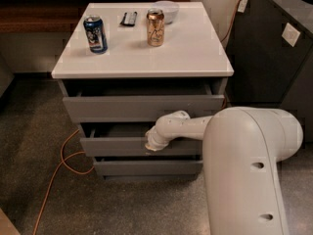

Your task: Open middle drawer

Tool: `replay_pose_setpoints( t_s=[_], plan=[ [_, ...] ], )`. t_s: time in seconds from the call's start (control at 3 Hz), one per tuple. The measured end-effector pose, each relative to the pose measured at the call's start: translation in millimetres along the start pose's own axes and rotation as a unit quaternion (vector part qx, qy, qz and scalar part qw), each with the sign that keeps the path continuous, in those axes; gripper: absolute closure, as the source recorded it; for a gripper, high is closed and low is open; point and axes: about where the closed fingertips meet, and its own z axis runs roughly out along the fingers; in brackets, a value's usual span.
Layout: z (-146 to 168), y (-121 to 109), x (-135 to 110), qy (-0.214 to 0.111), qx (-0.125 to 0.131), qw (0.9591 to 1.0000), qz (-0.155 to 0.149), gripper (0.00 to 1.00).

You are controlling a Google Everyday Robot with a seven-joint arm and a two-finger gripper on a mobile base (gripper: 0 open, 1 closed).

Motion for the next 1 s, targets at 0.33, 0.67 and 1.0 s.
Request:
replay_pose_setpoints(
  t_s=[0.33,0.67,1.0],
  plan=[
    [-2.7,12.1,-4.8,-0.014,-0.013,0.9998,0.01,0.86],
    [-5.2,11.3,-5.9,-0.014,-0.013,0.9998,0.01,0.54],
    [-5.2,11.3,-5.9,-0.014,-0.013,0.9998,0.01,0.32]
  ],
)
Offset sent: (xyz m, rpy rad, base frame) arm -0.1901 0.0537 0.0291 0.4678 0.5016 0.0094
